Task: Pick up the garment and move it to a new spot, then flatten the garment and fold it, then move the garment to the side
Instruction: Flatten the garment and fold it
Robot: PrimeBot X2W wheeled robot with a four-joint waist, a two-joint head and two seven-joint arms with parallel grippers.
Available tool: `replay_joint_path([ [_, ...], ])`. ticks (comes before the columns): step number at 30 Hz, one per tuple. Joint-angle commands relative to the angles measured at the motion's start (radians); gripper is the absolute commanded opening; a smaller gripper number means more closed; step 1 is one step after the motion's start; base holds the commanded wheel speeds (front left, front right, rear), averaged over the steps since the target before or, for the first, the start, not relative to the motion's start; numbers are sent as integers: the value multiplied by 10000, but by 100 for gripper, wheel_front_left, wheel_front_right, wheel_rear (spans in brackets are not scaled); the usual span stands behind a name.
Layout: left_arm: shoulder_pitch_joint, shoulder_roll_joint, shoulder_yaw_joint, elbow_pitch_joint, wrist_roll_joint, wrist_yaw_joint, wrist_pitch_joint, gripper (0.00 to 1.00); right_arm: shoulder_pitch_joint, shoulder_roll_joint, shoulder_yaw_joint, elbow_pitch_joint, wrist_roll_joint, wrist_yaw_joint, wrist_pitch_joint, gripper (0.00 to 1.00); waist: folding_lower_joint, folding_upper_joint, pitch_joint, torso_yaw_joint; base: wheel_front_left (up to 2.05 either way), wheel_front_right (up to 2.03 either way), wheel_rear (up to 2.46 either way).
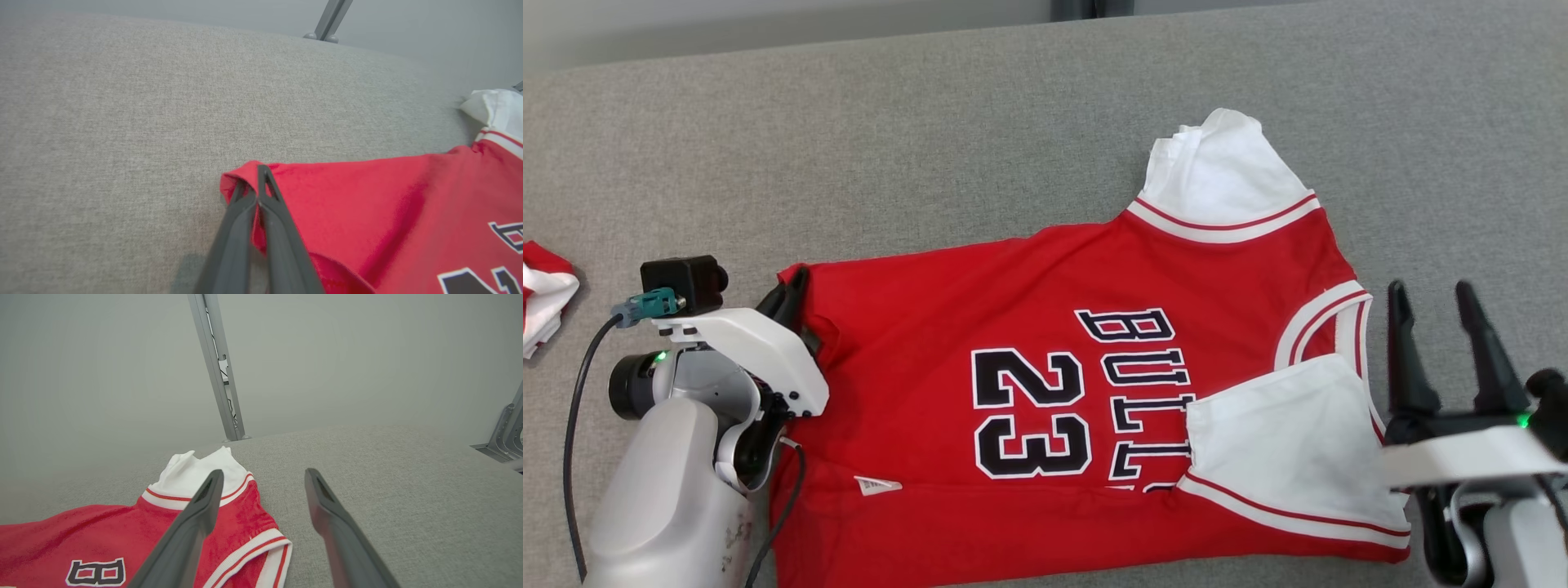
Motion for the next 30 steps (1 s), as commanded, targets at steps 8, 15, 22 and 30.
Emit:
replay_joint_path([
  [8, -491, -39, -217, -524, 174, 37, -232, 0, -2144, -911, -71, 1149, 755, 1, -92, 100, 0, -1, 554, 323, 0, 0, 0],
  [15, -904, -302, -517, -938, 252, -12, -300, 0, -4210, -1703, 669, 2458, 1449, 1, 299, 100, 0, -1, 1306, 880, 0, 0, 0],
  [22, -1367, -606, -892, -1163, 332, -101, -546, 0, -6519, -2581, 2278, 4180, 2201, 1, 1934, 100, 0, -1, 1989, 1458, 0, 0, 0],
  [30, -1587, -793, -1209, -1005, 338, -178, -802, 0, -7863, -3234, 3967, 5440, 3044, 1, 4371, 100, 0, -1, 2217, 1639, 0, 0, 0],
])
